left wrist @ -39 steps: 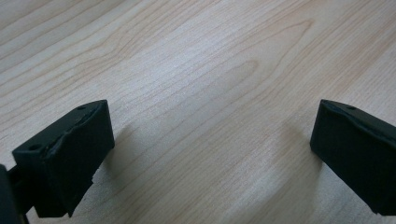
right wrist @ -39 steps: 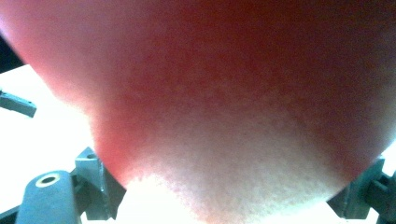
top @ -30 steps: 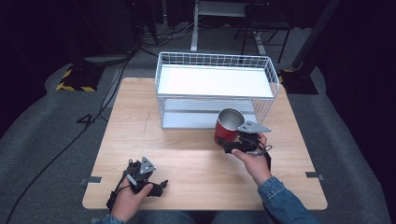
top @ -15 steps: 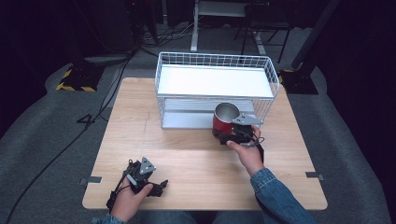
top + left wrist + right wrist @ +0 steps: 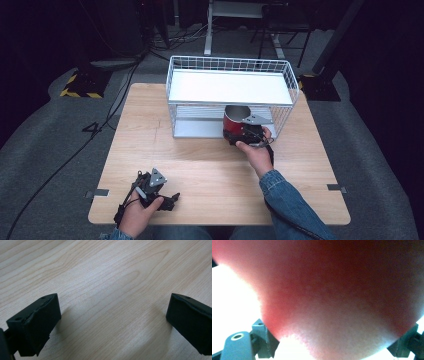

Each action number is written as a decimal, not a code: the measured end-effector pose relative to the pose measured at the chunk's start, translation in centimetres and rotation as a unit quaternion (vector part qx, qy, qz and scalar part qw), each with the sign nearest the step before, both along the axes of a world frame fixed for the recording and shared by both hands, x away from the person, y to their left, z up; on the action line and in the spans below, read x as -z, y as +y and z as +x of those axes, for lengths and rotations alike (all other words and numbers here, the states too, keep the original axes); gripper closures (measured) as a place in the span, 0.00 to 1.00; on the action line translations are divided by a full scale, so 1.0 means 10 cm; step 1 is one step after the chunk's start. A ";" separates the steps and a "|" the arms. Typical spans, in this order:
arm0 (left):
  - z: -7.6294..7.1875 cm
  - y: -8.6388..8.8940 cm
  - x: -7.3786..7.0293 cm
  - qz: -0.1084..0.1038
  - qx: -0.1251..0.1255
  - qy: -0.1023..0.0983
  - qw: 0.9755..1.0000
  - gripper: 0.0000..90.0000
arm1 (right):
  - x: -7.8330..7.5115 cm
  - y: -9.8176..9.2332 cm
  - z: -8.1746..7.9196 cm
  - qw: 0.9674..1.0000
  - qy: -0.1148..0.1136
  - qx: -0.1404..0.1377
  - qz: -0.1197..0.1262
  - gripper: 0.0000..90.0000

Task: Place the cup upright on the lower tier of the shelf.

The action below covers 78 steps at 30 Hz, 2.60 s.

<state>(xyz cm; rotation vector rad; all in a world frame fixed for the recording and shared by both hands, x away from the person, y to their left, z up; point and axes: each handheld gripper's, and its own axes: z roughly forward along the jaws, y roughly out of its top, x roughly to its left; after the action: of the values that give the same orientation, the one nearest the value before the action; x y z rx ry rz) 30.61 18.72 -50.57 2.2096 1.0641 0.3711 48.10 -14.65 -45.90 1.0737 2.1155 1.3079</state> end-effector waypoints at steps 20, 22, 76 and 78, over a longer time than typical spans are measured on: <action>0.00 0.00 0.00 0.001 0.002 0.000 1.000 0.00 | 0.17 0.17 0.39 0.999 0.008 0.030 0.011 0.18; 0.00 0.00 0.00 0.002 0.002 0.000 1.000 0.00 | 0.19 0.17 0.41 0.999 0.011 0.031 0.014 0.18; 0.03 -0.01 0.00 0.003 0.003 -0.004 1.000 0.00 | -0.13 -0.35 -0.11 0.998 -0.002 -0.052 -0.024 0.18; 0.03 -0.01 0.00 0.002 0.002 -0.003 1.000 0.00 | -0.20 -0.40 -0.16 0.998 -0.003 -0.058 -0.022 0.18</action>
<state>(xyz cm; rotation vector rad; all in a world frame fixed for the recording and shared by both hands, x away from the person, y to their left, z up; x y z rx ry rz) 30.92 18.65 -50.56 2.2133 1.0555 0.3787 46.45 -18.61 -43.93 0.9403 2.2198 1.3079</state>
